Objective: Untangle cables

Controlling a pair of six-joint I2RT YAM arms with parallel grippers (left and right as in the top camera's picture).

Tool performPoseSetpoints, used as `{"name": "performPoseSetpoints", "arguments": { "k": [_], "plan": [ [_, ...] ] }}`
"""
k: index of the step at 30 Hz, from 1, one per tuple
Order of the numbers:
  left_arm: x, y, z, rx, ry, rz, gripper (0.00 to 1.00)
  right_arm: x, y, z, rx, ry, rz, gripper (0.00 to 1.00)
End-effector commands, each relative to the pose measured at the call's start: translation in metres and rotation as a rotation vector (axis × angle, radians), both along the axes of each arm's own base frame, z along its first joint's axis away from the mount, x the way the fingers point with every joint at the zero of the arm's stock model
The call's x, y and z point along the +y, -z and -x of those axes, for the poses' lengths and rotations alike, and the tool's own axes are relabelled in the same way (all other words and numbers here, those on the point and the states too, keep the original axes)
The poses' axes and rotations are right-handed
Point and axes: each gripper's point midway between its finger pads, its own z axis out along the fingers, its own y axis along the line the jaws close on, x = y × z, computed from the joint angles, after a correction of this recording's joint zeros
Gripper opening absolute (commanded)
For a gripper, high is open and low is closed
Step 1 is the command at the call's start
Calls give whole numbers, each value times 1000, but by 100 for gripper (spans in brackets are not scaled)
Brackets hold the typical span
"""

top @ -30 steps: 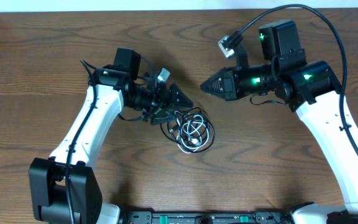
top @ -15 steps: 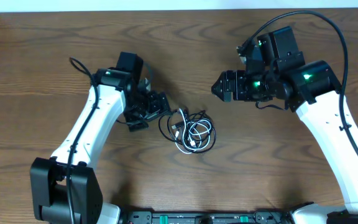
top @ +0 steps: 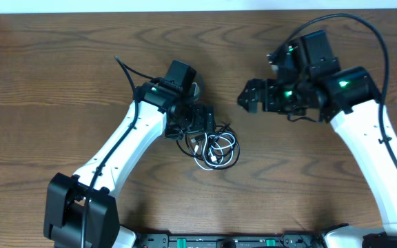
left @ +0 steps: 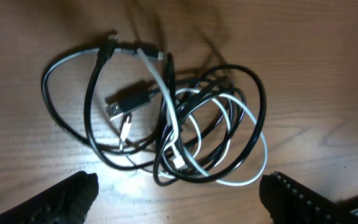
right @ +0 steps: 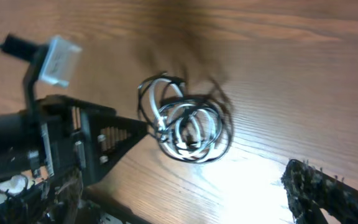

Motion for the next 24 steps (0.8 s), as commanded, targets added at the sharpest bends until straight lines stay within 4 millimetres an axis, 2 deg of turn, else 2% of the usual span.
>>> {"name": "performPoseSetpoints", "arguments": {
  "k": [1,2,7,10,13,19,20,21,24],
  "plan": [
    [-9,6,-2,-20,30,-14,88,-24,0,-7,21,72,5,99],
    [-15,10,-2,-15,31,-12,86,-36,3,-7,45,105,18,99],
    [-32,35,4,36,64,-30,85,-69,11,-3,99,192,75,99],
    [-39,49,10,67,87,-43,81,-81,15,-1,121,224,99,99],
    [-43,56,12,78,100,-51,70,-84,15,0,127,231,103,99],
    [-44,53,10,76,98,-41,34,-84,15,0,128,230,103,99],
    [-46,48,12,86,104,-30,21,-84,15,0,129,229,103,99],
    [-46,43,12,88,109,-26,15,-83,15,1,129,228,104,99],
    [-46,24,11,79,109,-23,8,-81,15,1,129,223,104,99]
  ]
}}
